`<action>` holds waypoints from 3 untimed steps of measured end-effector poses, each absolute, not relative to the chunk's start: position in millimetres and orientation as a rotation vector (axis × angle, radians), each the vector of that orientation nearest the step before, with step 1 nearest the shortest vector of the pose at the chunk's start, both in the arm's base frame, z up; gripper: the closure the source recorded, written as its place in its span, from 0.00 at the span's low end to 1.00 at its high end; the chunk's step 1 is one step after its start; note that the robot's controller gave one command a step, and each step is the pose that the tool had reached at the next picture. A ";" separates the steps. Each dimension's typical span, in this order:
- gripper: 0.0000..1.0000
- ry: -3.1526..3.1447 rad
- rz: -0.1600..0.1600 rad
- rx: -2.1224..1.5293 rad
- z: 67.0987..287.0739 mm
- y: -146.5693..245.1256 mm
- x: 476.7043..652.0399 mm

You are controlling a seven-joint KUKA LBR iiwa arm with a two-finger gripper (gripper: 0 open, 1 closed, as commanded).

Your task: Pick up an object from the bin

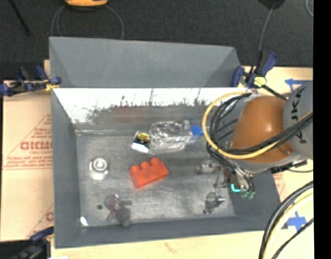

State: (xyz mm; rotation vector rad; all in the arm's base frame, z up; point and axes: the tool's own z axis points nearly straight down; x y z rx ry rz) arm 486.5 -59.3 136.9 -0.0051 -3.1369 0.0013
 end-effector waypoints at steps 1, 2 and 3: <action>0.00 -3.131 0.007 0.272 73.5 69.5 601.4; 0.00 -3.116 0.003 0.434 101.8 61.8 588.0; 0.00 -3.095 0.003 0.548 103.6 45.0 586.7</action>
Offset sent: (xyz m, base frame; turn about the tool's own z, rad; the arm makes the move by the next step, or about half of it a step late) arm 0.1112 0.1289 -0.0669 -0.1688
